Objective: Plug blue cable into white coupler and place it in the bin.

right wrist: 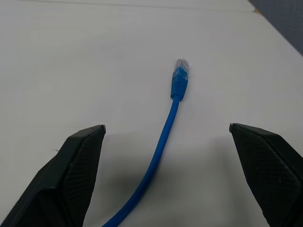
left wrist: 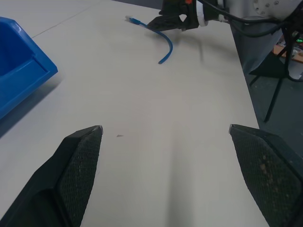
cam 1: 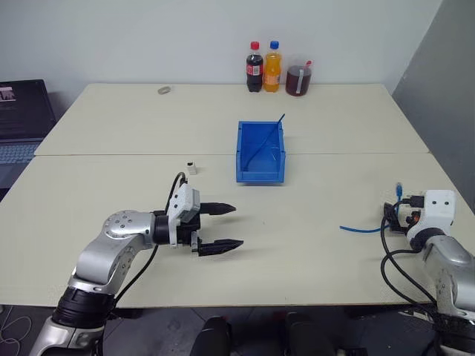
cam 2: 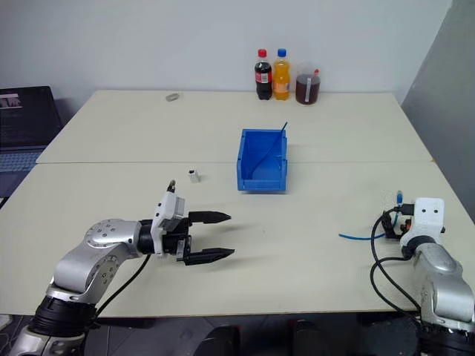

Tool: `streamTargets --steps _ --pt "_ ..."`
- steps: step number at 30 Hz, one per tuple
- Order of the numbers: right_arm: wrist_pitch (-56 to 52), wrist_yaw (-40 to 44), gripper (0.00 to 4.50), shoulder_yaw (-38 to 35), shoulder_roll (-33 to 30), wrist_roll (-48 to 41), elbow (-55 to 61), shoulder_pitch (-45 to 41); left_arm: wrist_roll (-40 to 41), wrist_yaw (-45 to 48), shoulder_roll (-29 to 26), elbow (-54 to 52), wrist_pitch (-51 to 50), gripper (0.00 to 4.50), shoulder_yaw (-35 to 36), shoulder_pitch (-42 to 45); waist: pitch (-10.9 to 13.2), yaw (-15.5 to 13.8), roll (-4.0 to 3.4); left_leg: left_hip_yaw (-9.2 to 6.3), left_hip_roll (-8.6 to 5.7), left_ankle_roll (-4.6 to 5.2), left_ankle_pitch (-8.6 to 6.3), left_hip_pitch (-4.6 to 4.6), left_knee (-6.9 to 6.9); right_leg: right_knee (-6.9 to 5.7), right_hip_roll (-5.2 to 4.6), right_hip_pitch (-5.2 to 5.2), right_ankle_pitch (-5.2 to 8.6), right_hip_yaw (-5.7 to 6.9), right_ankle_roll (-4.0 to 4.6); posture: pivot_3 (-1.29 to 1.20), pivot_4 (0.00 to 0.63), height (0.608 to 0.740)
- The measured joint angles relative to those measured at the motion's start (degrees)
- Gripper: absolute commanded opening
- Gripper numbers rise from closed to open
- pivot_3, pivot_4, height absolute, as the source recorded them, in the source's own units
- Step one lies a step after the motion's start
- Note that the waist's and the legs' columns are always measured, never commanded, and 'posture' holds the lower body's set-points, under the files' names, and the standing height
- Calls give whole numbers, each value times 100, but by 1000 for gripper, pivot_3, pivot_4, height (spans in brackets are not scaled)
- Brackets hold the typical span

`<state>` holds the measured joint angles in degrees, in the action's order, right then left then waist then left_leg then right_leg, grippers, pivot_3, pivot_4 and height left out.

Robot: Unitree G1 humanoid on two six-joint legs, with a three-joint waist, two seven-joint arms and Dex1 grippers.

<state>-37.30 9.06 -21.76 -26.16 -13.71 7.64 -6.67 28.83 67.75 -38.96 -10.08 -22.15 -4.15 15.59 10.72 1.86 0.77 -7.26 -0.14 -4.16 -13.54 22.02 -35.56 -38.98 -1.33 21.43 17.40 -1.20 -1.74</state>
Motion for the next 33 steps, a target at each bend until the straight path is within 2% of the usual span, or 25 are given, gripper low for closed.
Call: streamTargets --steps 5,8,10,14,24,26,30,33 --pt "-124 91 4463 50 -144 -48 -626 -416 -7 23 10 15 0 4500 -19 79 0 6 0 6 0 0 0 -1 -1 0 0 0 -1 -4 0 0 150 740" --pt "-106 186 4021 90 -323 -23 -934 -599 -6 19 10 13 -9 4500 -18 87 0 2 0 6 -1 0 0 -1 -2 0 0 -1 0 -4 -2 0 150 740" --pt "-61 238 3425 151 -390 -22 -1138 -735 -5 9 10 9 -27 4500 -18 94 0 2 0 6 0 0 0 -2 -3 0 0 -2 0 -4 -4 0 150 740" --pt "2 348 2584 175 -479 -31 -1446 -911 -3 -25 10 -21 -104 4500 -18 101 0 2 0 6 -2 0 0 -1 -7 0 0 -4 -2 -5 -6 0 150 740" --pt "182 593 66 285 -735 37 -1989 -1187 9 -108 33 -132 -251 4500 -19 229 0 -14 1 6 -5 0 0 2 -15 0 -2 -5 -6 -5 -7 0 150 740" --pt "204 768 15 275 -826 -35 -2028 -1189 15 -133 40 -156 -276 4500 -19 234 1 -7 0 8 -5 0 0 4 -14 0 -2 -2 -7 -7 -5 0 150 740" --pt "275 1749 15 385 -1333 -220 -1817 -1120 23 -212 45 -167 -361 4500 -17 237 11 -2 -16 15 -4 1 0 4 -15 1 -2 0 -6 -12 -7 0 150 740" --pt "747 3197 15 851 -2162 -330 -1091 -787 26 -212 23 -169 -366 4500 3 190 14 12 -22 16 -2 2 -1 3 -14 3 -1 1 8 -12 -30 0 150 740"
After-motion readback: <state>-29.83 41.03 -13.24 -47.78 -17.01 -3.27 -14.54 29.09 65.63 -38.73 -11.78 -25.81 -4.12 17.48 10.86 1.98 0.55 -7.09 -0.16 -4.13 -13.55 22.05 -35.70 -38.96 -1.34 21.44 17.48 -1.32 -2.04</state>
